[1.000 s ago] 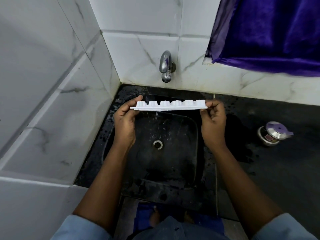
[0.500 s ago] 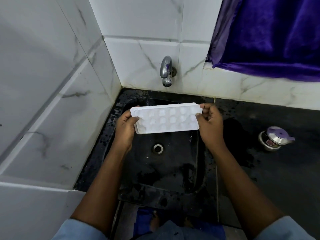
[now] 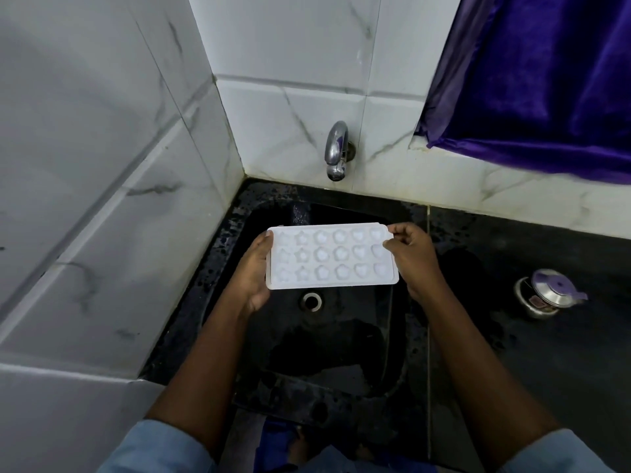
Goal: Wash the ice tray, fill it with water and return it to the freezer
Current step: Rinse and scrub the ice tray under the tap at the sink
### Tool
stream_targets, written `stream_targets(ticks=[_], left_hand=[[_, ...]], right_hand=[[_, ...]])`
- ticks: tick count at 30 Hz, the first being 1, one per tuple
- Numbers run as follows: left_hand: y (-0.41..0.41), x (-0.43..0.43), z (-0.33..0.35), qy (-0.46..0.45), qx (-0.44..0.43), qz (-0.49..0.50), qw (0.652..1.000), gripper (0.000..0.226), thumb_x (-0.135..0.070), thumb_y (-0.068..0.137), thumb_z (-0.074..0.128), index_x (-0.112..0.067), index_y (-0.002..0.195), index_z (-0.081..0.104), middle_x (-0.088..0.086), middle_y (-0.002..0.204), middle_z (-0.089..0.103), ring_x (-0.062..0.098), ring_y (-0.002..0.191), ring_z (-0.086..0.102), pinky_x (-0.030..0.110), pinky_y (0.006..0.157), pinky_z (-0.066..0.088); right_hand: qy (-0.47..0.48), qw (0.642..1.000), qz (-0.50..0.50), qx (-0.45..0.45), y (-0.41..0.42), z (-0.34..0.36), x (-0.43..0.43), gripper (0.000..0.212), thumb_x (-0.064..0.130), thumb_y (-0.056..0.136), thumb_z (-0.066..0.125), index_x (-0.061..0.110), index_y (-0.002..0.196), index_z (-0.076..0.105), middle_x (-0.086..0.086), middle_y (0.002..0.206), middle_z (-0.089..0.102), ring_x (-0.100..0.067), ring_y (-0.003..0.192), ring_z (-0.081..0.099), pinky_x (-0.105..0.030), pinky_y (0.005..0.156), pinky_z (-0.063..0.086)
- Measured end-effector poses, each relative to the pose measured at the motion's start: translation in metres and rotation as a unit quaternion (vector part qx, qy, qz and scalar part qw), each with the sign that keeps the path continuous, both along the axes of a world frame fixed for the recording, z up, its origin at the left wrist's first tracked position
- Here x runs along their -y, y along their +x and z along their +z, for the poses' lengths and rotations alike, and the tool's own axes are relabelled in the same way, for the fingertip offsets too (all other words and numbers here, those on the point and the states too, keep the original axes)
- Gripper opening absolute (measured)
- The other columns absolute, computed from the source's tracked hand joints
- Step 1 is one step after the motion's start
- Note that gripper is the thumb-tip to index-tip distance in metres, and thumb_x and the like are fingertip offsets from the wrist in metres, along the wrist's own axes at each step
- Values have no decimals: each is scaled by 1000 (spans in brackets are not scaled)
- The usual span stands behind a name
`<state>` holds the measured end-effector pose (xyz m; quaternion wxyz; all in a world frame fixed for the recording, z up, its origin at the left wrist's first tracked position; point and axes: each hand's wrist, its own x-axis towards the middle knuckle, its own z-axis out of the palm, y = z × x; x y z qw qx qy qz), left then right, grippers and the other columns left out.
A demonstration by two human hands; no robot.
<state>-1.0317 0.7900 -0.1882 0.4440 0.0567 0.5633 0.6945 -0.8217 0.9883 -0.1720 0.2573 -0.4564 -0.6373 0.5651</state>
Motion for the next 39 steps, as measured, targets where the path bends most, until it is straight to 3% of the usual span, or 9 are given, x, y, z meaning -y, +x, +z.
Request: stream_targets(ticks=[5,10,13,16,21,25,27,30,39], left_hand=[[-1,-4,0,-67,64,20,995,53,-50,111,44,-7,127,70,18,123,76,35,108,76,47,82,61],[-10,-9,0,-85,66,46,993,49,-48,111,45,-8,117,73,17,116,78,31,98,77,43,74,63],[-18,-7,-3,-87,49,47,994,48,-48,110,49,-7,119,74,18,118,78,33,100,78,44,77,63],[-24,-5,-7,-100,39,55,993,48,-48,110,50,-8,118,75,16,115,79,32,99,79,43,78,62],[-41,-3,-9,-91,43,74,992,52,-50,109,48,-8,127,72,16,121,77,33,105,77,40,75,61],[-49,-9,-5,-92,36,83,992,49,-50,109,48,-9,120,74,14,114,80,30,97,79,38,70,61],[-51,-14,-3,-97,35,94,990,46,-50,109,50,-11,114,75,11,107,81,26,89,81,34,63,62],[-57,-18,-2,-94,40,97,990,47,-50,109,49,-11,113,75,12,111,81,28,93,80,38,71,62],[-70,-20,-5,-98,41,112,988,47,-50,111,45,-13,115,74,12,113,80,28,94,79,39,71,62]], right_hand=[[-15,999,33,36,-20,10,-13,5,13,96,66,13,100,69,-2,98,70,-15,85,65,-30,73,51],[-20,999,31,20,-73,21,-43,29,29,97,66,1,105,68,-8,94,67,-20,84,62,-35,77,49],[-37,997,65,20,-110,26,-60,22,33,93,65,12,94,64,-7,88,54,-23,78,50,-35,73,39],[-70,994,78,36,-143,21,-72,26,38,95,67,14,104,64,-7,97,51,-24,86,50,-37,75,38],[-190,978,84,18,-177,16,-87,49,38,104,61,4,139,54,-15,136,55,-34,120,60,-39,92,47],[-234,969,72,-4,-185,15,-95,48,29,109,53,1,148,50,-19,124,61,-39,131,58,-44,102,47],[-253,965,66,-26,-186,16,-101,44,23,109,51,-1,146,51,-15,107,65,-37,120,64,-43,98,50],[-264,961,57,-55,-187,16,-107,41,15,107,54,-3,143,50,-17,100,67,-32,92,70,-43,91,55],[-241,968,59,-46,-196,10,-107,38,15,100,64,-3,133,58,-15,90,72,-29,80,74,-36,67,60]])
